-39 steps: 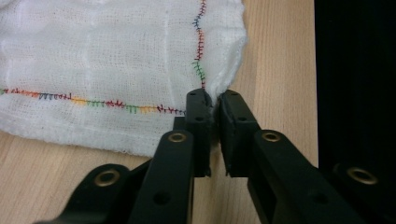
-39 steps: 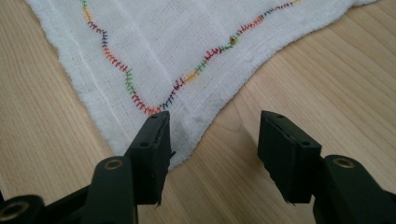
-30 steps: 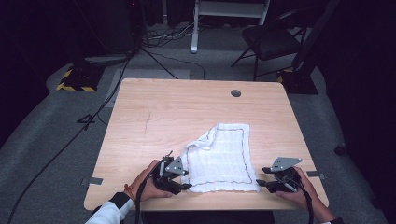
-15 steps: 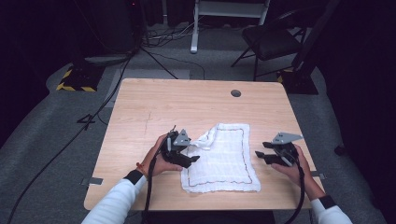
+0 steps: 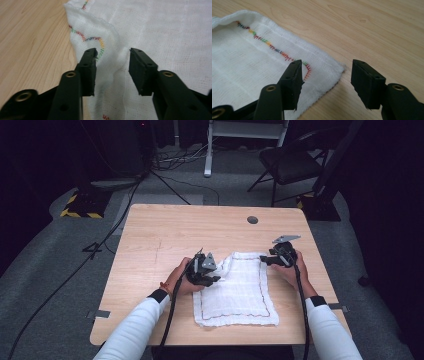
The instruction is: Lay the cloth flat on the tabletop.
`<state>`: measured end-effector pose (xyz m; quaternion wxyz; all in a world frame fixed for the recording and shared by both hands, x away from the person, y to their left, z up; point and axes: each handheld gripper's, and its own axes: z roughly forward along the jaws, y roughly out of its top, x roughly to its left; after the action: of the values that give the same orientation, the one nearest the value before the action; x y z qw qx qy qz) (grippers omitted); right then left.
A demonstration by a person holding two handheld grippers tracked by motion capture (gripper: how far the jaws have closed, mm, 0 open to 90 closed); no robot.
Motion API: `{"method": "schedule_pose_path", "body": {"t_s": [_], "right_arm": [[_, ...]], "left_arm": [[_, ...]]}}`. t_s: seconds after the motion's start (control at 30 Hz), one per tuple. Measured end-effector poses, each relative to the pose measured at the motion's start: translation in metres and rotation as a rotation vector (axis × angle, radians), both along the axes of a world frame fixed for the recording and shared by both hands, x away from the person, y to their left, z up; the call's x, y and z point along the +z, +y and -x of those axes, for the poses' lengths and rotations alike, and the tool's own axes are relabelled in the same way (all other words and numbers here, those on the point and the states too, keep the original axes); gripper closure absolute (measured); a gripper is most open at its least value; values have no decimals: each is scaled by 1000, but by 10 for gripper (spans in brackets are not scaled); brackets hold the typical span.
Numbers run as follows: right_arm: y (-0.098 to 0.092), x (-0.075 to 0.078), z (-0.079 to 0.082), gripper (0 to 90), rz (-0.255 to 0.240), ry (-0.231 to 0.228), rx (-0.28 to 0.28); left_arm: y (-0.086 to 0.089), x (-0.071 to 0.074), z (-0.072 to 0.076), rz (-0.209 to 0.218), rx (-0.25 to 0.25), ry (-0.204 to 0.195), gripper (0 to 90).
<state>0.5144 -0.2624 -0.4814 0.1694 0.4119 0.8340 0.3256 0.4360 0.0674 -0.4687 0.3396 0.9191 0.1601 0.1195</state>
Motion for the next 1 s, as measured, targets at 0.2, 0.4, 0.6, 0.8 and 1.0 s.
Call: {"method": "schedule_pose_path", "body": {"t_s": [0.2, 0.4, 0.6, 0.8, 1.0], "right_arm": [[6, -8, -11, 501, -16, 38, -16], [10, -7, -6, 684, -25, 41, 16], [13, -7, -4, 720, -1, 24, 37], [14, -7, -3, 717, 4, 21, 35], [14, -7, -3, 716, 13, 8, 41]], "left_arm": [[9, 3, -4, 39, 17, -23, 893], [14, 4, -7, 65, 22, -2, 831], [5, 0, -4, 29, -2, 29, 495], [-3, -11, -6, -55, 2, 34, 377], [1, -14, -9, -49, 23, 5, 588]]}}
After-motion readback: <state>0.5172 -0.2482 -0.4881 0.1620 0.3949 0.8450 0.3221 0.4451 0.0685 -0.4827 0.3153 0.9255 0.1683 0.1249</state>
